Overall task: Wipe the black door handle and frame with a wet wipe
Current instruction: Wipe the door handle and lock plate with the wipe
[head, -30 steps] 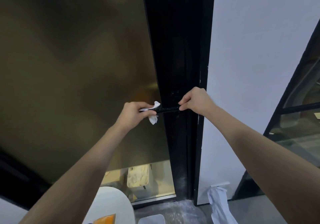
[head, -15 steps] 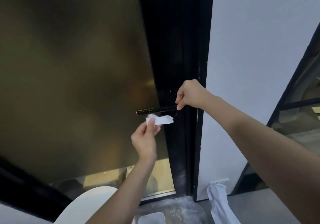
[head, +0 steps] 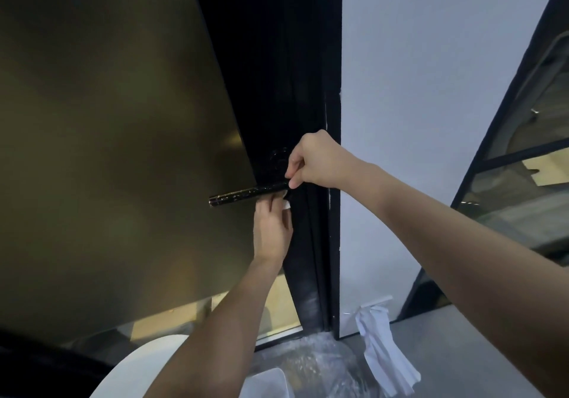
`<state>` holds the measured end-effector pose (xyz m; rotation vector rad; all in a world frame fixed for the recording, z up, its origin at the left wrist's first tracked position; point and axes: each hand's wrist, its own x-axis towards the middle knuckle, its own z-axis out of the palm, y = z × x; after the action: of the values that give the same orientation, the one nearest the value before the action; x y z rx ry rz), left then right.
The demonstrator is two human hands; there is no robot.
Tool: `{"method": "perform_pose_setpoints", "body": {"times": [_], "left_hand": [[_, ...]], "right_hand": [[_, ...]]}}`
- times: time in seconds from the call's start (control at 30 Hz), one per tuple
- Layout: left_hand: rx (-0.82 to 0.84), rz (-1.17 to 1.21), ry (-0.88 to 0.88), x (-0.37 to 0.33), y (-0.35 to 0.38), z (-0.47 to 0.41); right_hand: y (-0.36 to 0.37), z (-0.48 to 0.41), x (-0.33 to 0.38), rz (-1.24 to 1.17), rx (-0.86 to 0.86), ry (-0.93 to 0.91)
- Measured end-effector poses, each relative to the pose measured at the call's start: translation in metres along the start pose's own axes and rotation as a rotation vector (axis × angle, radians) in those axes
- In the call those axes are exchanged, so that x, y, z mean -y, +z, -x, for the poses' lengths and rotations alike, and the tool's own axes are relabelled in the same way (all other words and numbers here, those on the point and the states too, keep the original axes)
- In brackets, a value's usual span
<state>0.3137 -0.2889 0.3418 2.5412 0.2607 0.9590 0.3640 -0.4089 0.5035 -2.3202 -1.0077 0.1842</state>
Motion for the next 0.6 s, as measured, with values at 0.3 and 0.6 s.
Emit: {"method": "perform_pose_setpoints", "body": {"times": [0.3,0.6], "left_hand": [[0.368,-0.612,0.395,0.001,0.002,-0.005],[0.378,-0.503,0.497,0.013,0.004,-0.005]], "right_hand": [[0.0,-0.006,0.0,0.049,0.015,0.0],[0.002,-0.004,-0.006,-0.051,0.01,0.011]]}}
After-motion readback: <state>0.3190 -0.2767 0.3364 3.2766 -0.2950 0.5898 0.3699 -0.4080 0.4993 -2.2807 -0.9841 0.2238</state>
